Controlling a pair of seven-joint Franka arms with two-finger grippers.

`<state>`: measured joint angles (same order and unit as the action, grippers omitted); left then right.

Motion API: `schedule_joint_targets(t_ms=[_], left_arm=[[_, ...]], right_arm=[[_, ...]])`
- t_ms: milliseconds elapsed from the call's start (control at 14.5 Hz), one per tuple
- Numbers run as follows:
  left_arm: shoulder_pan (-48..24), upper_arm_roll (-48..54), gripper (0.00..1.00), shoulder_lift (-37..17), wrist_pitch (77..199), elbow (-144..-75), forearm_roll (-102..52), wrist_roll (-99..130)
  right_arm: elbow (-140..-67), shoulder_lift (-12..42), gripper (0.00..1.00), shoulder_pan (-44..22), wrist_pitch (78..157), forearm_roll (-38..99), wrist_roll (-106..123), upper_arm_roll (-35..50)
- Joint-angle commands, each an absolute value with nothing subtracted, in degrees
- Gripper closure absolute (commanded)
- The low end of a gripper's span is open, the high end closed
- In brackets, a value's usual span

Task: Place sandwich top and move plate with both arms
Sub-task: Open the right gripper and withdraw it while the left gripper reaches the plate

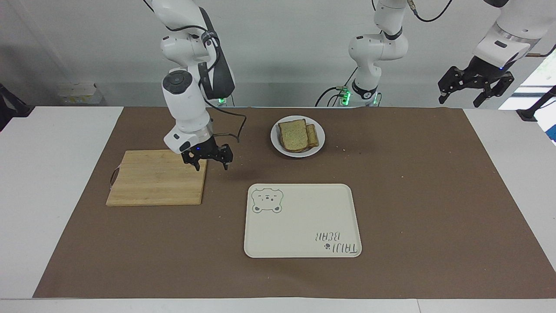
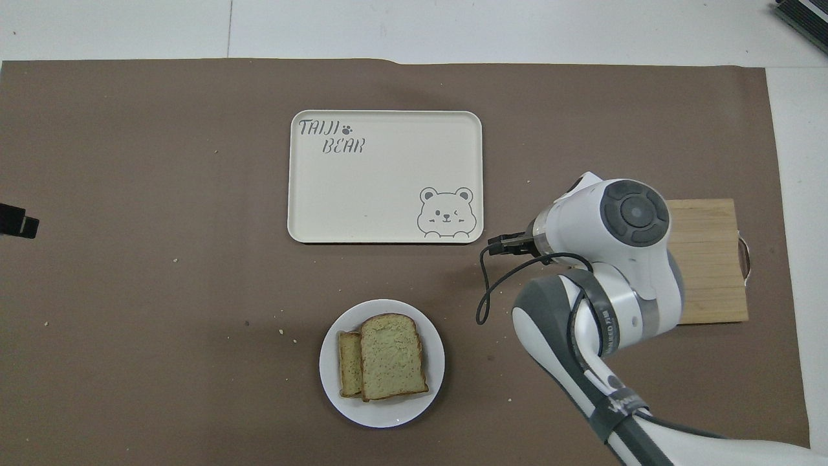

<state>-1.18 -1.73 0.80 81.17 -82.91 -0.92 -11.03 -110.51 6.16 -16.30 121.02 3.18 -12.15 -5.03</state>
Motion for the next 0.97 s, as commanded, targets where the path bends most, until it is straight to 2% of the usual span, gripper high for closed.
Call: schedule_joint_targets(t_ms=[0,346,553,899], left_arm=[[-1.4,-1.9,0.0,2.5,77.5,-84.3,-0.4,-10.5],[-0.7,-2.4,0.0,3.0,74.0,-84.4,-0.4,-10.5],[-0.9,-2.4,0.0,2.9,74.4,-84.3,-0.4,-10.5],[-1.1,-2.4,0.0,2.9,73.8,-84.3,-0.4,-10.5]], right_arm=[[-105.3,5.5,0.0,-12.2,115.4,1.6,-12.2,-4.6],[-102.6,1.5,0.0,-5.6,112.0,1.7,-10.8,-4.6],[-102.4,-0.7,0.0,-4.7,110.2,1.5,-8.7,-5.7],[-92.2,-1.7,0.0,-3.9,95.3,-1.4,-6.0,-6.4]])
